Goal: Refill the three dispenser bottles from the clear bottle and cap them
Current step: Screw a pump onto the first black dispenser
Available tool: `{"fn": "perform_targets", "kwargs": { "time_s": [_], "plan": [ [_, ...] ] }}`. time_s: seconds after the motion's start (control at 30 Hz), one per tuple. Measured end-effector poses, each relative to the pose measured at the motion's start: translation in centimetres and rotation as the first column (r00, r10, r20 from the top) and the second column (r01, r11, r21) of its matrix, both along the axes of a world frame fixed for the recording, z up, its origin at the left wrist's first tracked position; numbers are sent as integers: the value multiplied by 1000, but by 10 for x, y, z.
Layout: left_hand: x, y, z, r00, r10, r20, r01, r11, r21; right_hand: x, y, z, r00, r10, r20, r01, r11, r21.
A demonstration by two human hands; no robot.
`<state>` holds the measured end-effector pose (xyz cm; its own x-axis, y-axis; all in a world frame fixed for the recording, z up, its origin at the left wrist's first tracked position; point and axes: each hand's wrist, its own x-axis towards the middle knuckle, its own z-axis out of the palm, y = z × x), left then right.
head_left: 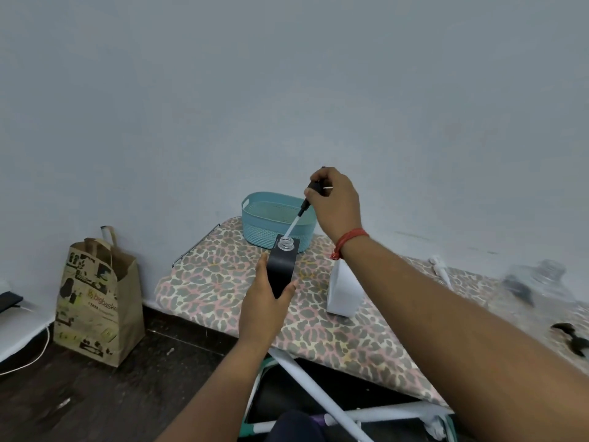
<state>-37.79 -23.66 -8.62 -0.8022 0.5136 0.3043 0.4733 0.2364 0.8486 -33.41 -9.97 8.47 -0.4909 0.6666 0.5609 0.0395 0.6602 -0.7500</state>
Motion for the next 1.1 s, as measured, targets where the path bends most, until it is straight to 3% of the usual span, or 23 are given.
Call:
{"fn": "perform_targets", "kwargs": {
  "time_s": [0.2,0.4,0.53,0.87,1.1],
  "plan": [
    [0,0,-1,1000,3,-13,-3,1000,25,1,-10,-9,999,40,6,-41,990,138],
    [-2,1,-3,999,-6,-34,8,999,37,0,-14,-17,998,65,-25,-59,980,189],
    [-1,1,-3,999,-6,-38,8,999,44,1,-16,-27,995,89,44,-96,974,206],
    [-1,-1,-2,999,-23,-26,25,998,64,1,-22,-50,955,200,218,-225,970,96],
    [-1,-1,-2,999,-18,-28,19,998,57,-5,-19,-53,972,207,113,-198,976,-87]
  ]
}}
